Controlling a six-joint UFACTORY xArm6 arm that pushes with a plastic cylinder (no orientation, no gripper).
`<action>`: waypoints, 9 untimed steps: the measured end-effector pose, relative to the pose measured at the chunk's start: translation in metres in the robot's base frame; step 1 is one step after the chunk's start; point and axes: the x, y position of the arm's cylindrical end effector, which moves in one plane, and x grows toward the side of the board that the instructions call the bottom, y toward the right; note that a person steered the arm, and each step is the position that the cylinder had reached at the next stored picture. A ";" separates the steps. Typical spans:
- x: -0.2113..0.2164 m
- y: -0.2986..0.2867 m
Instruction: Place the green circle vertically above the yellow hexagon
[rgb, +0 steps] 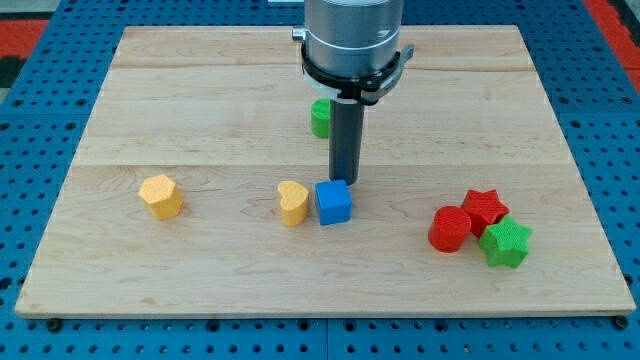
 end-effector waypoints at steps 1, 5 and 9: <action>-0.002 0.004; 0.094 0.027; -0.077 0.072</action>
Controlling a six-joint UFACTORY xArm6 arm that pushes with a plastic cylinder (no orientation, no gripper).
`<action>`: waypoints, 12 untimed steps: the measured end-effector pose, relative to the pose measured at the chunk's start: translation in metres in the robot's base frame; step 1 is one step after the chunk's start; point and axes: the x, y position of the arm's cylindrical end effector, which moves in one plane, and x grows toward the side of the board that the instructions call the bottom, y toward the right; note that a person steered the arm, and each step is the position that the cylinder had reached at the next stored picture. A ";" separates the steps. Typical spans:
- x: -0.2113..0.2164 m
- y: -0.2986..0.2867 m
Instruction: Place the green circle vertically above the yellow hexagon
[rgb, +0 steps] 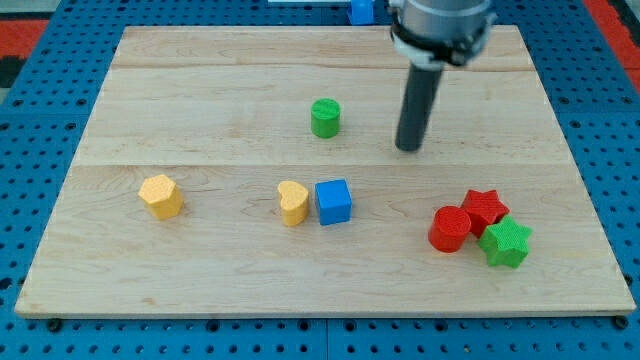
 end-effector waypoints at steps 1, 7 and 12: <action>-0.017 -0.046; -0.022 -0.193; 0.015 -0.216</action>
